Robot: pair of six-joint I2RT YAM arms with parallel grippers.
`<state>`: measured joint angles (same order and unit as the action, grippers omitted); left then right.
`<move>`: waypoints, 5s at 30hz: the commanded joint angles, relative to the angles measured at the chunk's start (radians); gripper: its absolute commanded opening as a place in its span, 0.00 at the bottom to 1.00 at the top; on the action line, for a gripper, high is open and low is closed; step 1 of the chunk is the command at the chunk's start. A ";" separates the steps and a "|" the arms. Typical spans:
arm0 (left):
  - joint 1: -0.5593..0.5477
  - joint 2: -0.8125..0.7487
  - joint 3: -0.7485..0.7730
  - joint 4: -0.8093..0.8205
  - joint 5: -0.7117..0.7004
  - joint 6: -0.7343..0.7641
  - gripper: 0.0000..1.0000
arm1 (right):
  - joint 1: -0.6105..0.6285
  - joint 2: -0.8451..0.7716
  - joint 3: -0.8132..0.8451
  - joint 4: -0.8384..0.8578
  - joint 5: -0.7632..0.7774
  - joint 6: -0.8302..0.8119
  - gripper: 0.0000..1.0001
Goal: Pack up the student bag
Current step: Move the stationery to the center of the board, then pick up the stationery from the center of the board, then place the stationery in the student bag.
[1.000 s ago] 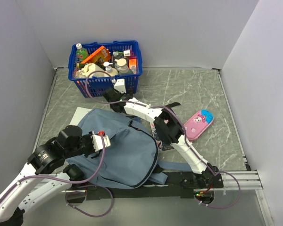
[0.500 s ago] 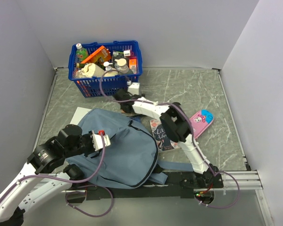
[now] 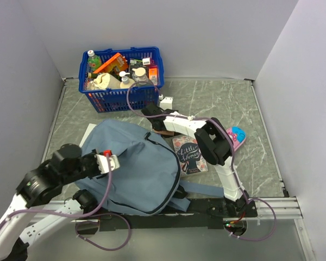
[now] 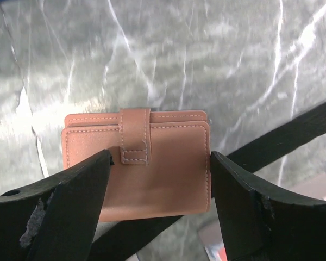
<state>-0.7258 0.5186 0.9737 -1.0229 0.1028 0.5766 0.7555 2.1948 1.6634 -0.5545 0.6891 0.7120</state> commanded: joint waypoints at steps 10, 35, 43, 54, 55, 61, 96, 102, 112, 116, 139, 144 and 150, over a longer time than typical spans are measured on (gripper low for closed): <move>0.005 -0.071 0.013 -0.007 -0.100 0.075 0.01 | -0.090 -0.210 -0.231 -0.012 -0.029 0.038 0.81; 0.005 0.052 -0.138 0.199 0.048 -0.032 0.01 | -0.163 -0.371 -0.389 0.174 -0.381 -0.072 1.00; 0.005 0.020 -0.147 0.170 0.057 -0.031 0.01 | -0.199 -0.264 -0.278 0.136 -0.395 -0.071 1.00; 0.005 0.021 -0.132 0.167 0.069 -0.035 0.01 | -0.223 -0.291 -0.421 0.225 -0.433 -0.002 0.95; 0.005 0.023 -0.132 0.168 0.069 -0.037 0.01 | -0.226 -0.291 -0.436 0.232 -0.441 0.004 0.93; 0.003 0.021 -0.129 0.159 0.064 -0.041 0.01 | -0.237 -0.287 -0.461 0.272 -0.476 0.038 0.56; 0.005 0.142 -0.199 0.418 -0.038 -0.204 0.01 | -0.089 -1.147 -0.702 0.222 -0.646 -0.016 0.00; 0.005 0.173 -0.173 0.491 -0.064 -0.235 0.01 | 0.076 -1.222 -0.752 0.182 -0.649 0.076 0.00; 0.005 0.179 -0.162 0.512 -0.101 -0.259 0.01 | 0.295 -1.173 -0.783 0.249 -0.638 0.168 0.00; 0.003 0.179 -0.155 0.498 -0.077 -0.256 0.01 | 0.311 -1.117 -0.775 0.295 -0.649 0.178 0.00; 0.003 0.141 -0.156 0.415 0.037 -0.216 0.01 | 0.300 -1.098 -0.832 0.547 -0.435 0.207 0.00; 0.003 0.149 -0.144 0.411 0.043 -0.216 0.01 | 0.307 -1.029 -0.849 0.614 -0.410 0.302 0.00; 0.005 0.153 -0.139 0.412 0.054 -0.227 0.01 | 0.366 -0.897 -0.736 0.608 -0.312 0.362 0.00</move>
<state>-0.7181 0.6781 0.7971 -0.6701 0.0898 0.3546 1.0878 1.2282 0.8280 -0.0338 0.2493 1.0039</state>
